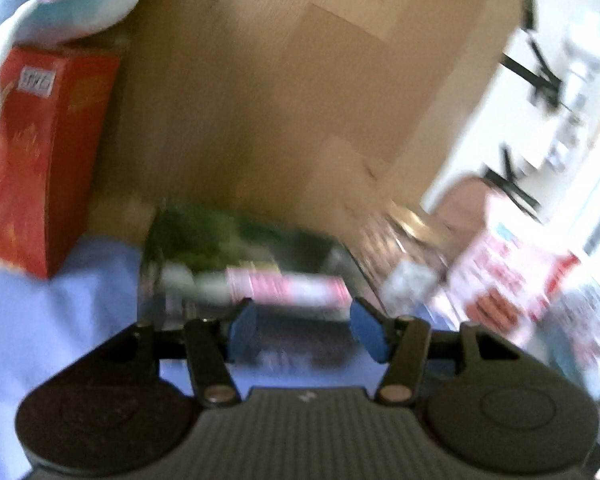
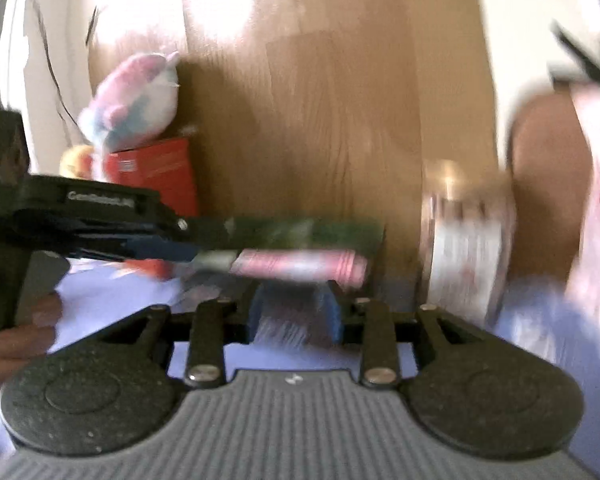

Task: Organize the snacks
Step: 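Lift the pink stick packet into the tin and open the left tool, then move the left tool to the clear peanut packet and grasp it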

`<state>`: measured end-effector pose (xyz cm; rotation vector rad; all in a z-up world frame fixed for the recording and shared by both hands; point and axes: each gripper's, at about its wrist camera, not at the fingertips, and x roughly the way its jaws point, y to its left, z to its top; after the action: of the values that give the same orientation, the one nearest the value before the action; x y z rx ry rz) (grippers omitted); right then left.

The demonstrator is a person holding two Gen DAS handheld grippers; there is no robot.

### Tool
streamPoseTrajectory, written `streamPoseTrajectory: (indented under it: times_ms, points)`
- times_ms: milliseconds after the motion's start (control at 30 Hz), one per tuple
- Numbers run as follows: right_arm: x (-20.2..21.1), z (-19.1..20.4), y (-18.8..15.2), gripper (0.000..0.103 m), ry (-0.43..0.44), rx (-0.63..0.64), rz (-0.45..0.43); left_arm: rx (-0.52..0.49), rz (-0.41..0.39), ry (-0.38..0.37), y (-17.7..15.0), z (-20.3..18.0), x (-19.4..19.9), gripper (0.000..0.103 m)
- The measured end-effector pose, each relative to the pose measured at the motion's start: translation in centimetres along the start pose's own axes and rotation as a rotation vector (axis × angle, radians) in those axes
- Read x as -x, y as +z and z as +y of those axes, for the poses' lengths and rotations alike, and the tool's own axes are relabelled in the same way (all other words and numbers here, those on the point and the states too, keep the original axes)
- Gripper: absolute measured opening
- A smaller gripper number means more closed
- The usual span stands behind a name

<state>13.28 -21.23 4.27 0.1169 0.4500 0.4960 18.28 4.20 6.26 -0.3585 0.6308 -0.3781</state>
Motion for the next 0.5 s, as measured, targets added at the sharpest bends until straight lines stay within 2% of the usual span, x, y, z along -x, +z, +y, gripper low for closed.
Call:
streamPoseTrajectory:
  times_ms: [67,267,400,500]
  points:
    - [2.4,-0.8,-2.6,0.038,0.035,-0.084,0.056,-0.006,0.058,-0.047,-2.0,-0.4,1.2,0.054]
    - [8.1,-1.1,-9.1,0.039,0.040,-0.236,0.174,0.027,0.262,-0.173,-8.0,-1.5,1.4,0.054]
    - [9.3,-0.6,-10.2,0.039,0.054,-0.265,0.194,0.055,0.314,-0.187,-9.8,-1.7,1.2,0.054]
    - [8.9,0.2,-9.7,0.041,0.071,-0.239,0.204,0.058,0.317,-0.187,-10.1,-1.7,1.5,0.054]
